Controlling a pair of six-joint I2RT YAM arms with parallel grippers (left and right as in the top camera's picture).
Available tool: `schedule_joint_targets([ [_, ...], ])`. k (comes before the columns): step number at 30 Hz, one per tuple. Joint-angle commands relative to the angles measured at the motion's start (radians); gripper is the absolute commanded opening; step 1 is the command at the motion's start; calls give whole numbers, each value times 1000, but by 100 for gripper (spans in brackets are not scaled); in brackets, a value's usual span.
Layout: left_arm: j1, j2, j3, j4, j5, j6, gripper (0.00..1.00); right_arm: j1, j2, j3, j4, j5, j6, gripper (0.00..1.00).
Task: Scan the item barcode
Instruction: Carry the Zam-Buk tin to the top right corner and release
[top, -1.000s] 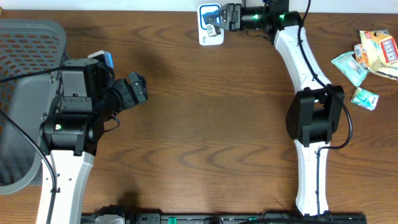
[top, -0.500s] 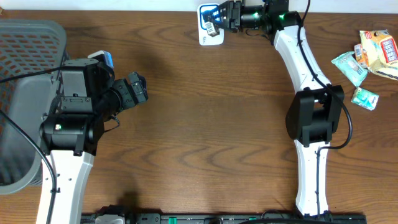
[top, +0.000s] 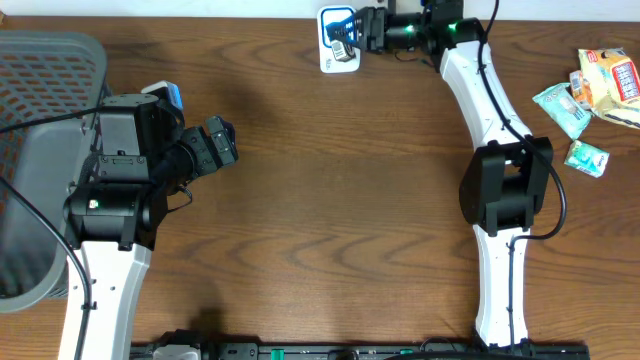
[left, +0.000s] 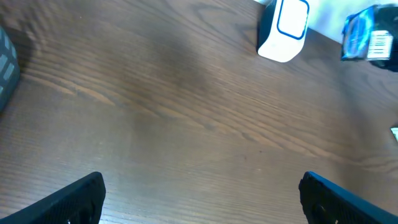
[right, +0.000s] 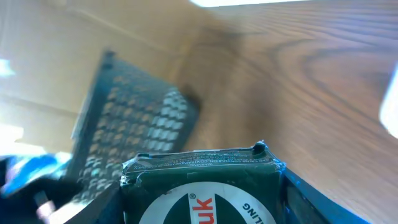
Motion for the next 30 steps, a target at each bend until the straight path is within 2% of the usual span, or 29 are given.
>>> schedule_joint_targets([
  [1,3,-1,15,0,-6,17,98,5,-4,18,-32,270,-30,48],
  [7,3,-1,15,0,-6,17,98,21,-10,19,-24,511,-70,48],
  [11,3,-1,15,0,-6,17,98,43,-25,19,-26,776,-159,50],
  [16,3,-1,15,0,-6,17,98,116,-30,19,8,1188,-361,53],
  [20,3,-1,15,0,-6,17,98,198,-21,18,109,1459,-617,54],
  [23,3,-1,15,0,-6,17,98,243,-9,18,211,1542,-777,52],
  [30,3,-1,15,0,-6,17,98,261,42,17,352,1553,-838,48],
])
